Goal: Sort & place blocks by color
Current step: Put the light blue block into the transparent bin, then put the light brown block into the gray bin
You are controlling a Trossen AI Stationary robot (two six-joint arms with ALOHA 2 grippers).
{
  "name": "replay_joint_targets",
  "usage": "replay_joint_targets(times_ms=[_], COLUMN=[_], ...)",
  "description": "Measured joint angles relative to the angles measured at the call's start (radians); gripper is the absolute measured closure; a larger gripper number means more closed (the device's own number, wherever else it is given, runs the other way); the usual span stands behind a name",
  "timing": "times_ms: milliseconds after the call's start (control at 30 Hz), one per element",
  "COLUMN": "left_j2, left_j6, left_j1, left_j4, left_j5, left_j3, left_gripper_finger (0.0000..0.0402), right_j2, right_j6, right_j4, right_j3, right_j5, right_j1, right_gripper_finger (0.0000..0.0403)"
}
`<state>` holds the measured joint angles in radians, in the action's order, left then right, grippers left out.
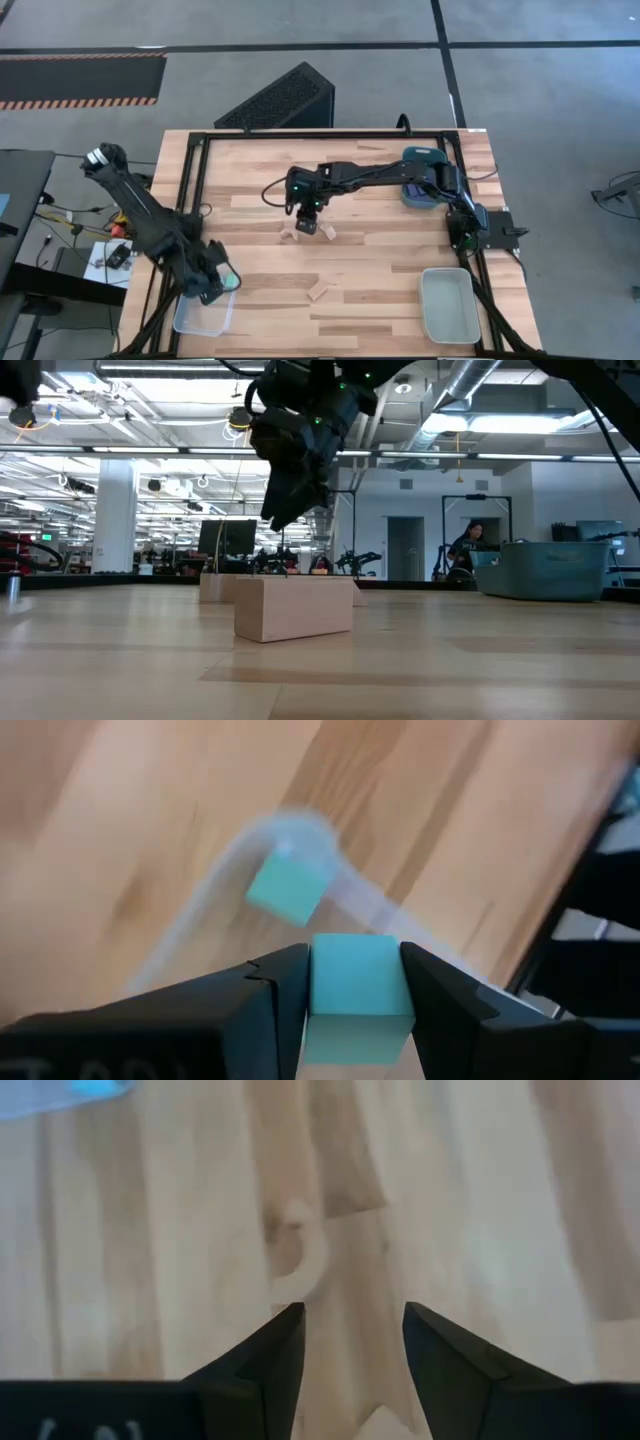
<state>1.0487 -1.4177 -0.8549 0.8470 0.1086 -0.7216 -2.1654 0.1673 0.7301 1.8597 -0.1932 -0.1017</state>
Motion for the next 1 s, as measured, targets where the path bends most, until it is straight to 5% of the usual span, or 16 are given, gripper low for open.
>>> replay_joint_targets(times_ms=[233, 400, 767, 1000], left_j2=[0.123, 0.151, 0.110, 0.020], left_j6=[-0.387, -0.528, -0.516, -0.358], left_j1=[-0.085, -0.105, -0.067, 0.054], left_j4=[-0.012, -0.048, -0.049, -0.044], left_j5=[-0.045, -0.043, -0.037, 0.143], left_j3=[0.000, 0.000, 0.000, 0.000], left_gripper_finger=[0.0265, 0.0245, 0.0208, 0.0208], right_j2=[0.001, 0.001, 0.001, 0.001], right_j6=[-0.065, -0.089, -0.170, -0.209], right_j4=[-0.044, -0.068, -0.110, -0.328], right_j3=[-0.046, -0.046, -0.052, -0.052], right_j5=[-0.090, -0.100, -0.080, 0.011], right_j1=[0.010, 0.010, 0.043, 0.074], right_gripper_finger=[0.0234, 0.0246, 0.0240, 0.0203])
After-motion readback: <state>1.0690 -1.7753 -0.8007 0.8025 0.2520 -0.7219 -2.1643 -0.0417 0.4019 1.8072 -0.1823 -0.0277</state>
